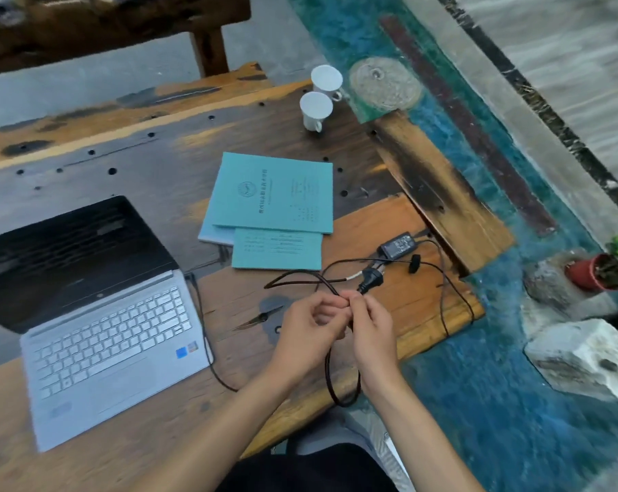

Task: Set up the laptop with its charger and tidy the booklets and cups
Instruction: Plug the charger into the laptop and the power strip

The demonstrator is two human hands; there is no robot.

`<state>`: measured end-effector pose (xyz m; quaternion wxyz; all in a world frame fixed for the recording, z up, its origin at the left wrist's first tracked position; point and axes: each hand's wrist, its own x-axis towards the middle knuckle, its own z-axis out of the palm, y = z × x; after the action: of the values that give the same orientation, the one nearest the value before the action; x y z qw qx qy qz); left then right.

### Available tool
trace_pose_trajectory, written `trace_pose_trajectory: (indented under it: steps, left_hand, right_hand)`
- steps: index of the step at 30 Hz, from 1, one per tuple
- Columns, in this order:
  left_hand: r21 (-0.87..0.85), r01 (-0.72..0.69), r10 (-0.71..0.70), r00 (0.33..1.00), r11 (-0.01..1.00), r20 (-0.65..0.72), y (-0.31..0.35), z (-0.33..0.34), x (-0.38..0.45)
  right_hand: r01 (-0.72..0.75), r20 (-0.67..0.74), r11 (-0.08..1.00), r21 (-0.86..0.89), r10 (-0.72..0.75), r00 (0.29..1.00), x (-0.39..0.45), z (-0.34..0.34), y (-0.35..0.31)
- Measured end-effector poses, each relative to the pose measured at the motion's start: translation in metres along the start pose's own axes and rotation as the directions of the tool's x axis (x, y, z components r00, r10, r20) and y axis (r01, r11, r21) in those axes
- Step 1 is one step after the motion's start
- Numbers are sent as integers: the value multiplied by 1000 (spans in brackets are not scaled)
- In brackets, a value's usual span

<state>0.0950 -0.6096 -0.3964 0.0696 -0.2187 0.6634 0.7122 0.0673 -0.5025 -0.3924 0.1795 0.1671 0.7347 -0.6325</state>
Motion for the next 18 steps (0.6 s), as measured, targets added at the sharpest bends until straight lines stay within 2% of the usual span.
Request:
trace_pose_trajectory:
  steps: [3,9,12,15,18]
  left_hand:
    - [6,31,-32,995,999,99,5,20,11]
    - [153,40,-86,948,987,307,15,61,50]
    - [358,-113,-39,919,927,393,19,80,84]
    - [477,-265,32,897,838,441,22,101,121]
    - [621,-249,-30,915,743,403,12,123,162]
  right_hand:
    - [-9,-74,1000,21,11,997,10,-22,0]
    - [-8,-204,999,35,15,979,47,-62,-6]
    - [-28,-261,999,24,34,965,72,-83,-14]
    - [-57,-281,996,62,72,957,98,-102,-18]
    - [-55,-320,992,115,89,943,121,-120,-23]
